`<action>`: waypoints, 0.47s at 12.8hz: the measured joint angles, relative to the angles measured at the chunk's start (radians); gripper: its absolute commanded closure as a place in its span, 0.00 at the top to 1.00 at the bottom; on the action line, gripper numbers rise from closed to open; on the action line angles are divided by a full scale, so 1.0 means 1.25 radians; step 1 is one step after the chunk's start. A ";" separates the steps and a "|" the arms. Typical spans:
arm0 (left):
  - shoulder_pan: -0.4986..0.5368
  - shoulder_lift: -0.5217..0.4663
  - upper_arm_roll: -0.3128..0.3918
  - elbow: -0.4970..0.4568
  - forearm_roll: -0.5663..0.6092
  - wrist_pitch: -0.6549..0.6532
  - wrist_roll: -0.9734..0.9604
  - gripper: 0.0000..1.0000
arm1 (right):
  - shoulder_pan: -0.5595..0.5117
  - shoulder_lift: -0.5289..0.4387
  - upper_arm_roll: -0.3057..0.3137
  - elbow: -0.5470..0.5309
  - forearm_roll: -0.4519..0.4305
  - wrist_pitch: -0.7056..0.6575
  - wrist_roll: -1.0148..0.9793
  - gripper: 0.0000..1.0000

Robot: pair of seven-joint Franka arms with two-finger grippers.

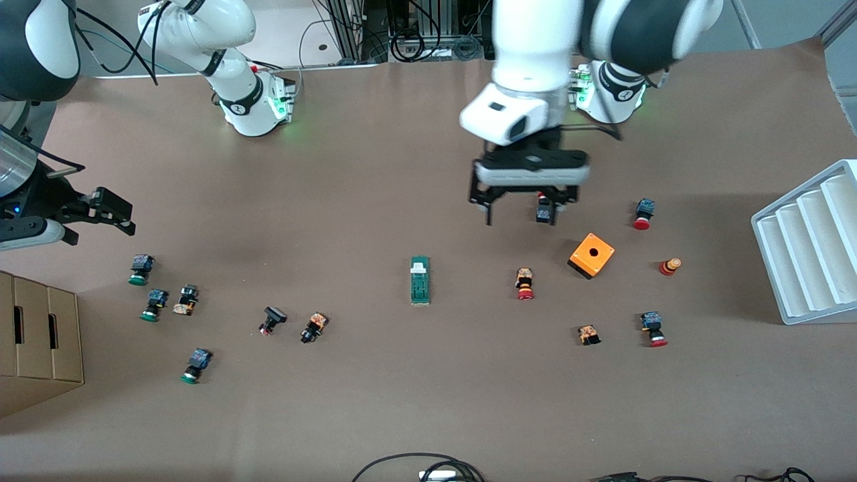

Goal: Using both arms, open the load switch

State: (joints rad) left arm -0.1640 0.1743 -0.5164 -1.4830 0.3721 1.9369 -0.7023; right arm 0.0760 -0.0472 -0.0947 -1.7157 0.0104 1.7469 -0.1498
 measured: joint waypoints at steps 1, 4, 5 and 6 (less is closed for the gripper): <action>0.011 -0.006 0.027 0.003 -0.036 0.000 0.040 1.00 | 0.000 0.000 0.000 0.000 0.000 0.000 0.000 1.00; 0.021 -0.018 0.129 0.008 -0.120 -0.014 0.151 1.00 | 0.000 0.000 0.000 0.000 0.000 0.001 0.000 1.00; 0.022 -0.019 0.161 0.012 -0.137 -0.026 0.192 1.00 | 0.000 0.000 0.000 0.000 0.000 0.003 0.000 1.00; 0.023 -0.020 0.188 0.017 -0.147 -0.037 0.228 1.00 | 0.000 0.001 0.000 0.000 0.000 0.005 0.000 1.00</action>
State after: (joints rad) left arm -0.1358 0.1498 -0.2816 -1.4620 0.1886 1.8906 -0.4171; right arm 0.0761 -0.0457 -0.0952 -1.7157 0.0103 1.7535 -0.1502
